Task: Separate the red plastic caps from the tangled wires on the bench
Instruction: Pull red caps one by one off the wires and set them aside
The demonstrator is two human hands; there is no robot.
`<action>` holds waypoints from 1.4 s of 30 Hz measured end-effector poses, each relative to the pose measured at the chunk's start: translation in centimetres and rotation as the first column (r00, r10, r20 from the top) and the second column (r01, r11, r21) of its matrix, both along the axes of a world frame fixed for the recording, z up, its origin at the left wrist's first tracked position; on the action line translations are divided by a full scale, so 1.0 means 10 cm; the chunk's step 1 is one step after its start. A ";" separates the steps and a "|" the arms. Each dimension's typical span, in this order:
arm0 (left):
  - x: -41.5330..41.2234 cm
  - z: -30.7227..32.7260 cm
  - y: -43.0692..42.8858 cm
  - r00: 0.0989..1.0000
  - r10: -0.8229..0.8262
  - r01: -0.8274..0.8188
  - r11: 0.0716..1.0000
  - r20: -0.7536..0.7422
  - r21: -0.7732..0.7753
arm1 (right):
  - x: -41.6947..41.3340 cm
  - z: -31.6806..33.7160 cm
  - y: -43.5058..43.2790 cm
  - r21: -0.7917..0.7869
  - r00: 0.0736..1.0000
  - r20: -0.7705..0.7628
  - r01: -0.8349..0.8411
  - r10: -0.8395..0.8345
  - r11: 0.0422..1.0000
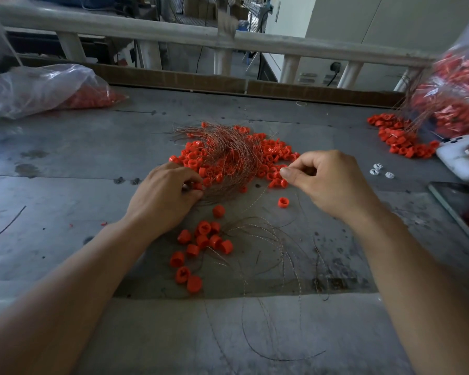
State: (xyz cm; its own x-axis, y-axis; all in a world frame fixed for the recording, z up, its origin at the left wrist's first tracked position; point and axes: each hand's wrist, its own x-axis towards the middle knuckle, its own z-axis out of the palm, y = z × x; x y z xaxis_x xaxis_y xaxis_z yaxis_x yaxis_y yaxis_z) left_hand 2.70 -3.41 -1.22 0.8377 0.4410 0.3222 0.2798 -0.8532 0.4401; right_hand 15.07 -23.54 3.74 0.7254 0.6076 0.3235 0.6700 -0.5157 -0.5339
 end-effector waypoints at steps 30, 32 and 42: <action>-0.13 0.12 0.06 0.961 0.125 -0.048 0.953 0.245 -0.298 | 0.01 -0.15 0.20 -0.057 0.999 0.044 0.001 0.001 0.998; -0.17 0.18 0.02 0.943 0.129 0.004 0.917 0.306 -0.399 | 0.06 -0.10 0.14 0.055 0.999 -0.010 0.034 -0.034 0.998; -0.31 0.35 -0.26 0.899 -0.184 0.338 0.868 0.396 -0.364 | -0.18 -0.01 0.11 0.177 0.993 0.035 -0.115 0.111 0.977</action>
State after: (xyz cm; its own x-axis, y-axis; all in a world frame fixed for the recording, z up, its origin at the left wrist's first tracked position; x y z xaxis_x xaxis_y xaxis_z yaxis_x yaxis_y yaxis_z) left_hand -0.39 -5.96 2.33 0.8135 0.3770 0.4429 -0.1587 -0.5887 0.7926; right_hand 13.29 -22.44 3.66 0.6461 0.6158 0.4510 0.7324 -0.3339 -0.5933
